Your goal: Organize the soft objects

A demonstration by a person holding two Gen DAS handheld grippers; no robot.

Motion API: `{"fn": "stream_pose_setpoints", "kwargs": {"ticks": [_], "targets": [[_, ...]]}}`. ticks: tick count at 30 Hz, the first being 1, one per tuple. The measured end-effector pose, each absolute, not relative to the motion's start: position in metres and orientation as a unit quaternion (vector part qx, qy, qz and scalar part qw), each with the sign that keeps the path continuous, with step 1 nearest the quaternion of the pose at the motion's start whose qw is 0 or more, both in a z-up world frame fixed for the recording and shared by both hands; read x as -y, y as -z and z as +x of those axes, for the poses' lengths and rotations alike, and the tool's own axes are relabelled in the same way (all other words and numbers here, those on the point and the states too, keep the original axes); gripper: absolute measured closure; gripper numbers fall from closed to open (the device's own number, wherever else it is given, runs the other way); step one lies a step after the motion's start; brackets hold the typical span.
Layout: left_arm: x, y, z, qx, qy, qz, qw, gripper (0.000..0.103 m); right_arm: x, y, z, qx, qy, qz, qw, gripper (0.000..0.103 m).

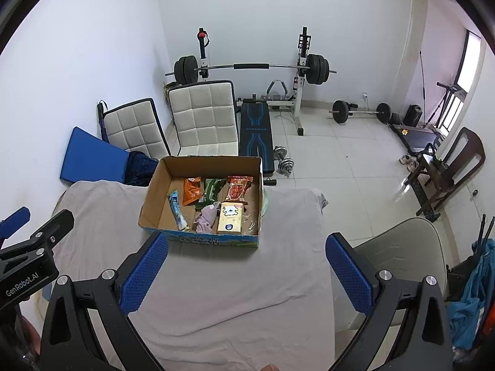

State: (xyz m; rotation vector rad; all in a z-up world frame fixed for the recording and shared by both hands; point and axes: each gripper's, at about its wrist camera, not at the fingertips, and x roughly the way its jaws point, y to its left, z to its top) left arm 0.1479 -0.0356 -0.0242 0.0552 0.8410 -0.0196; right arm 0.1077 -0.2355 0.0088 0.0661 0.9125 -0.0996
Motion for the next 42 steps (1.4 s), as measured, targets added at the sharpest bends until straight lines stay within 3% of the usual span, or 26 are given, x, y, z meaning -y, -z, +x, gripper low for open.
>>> {"fn": "stream_pose_setpoints", "kwargs": {"ticks": [42], "targets": [[0.0388,0.0244,0.1505,-0.408,0.002,0.024,0.913,0.0,0.232,-0.0172,0.113,-0.434,0.041,0.027,0.899,0.0]]}}
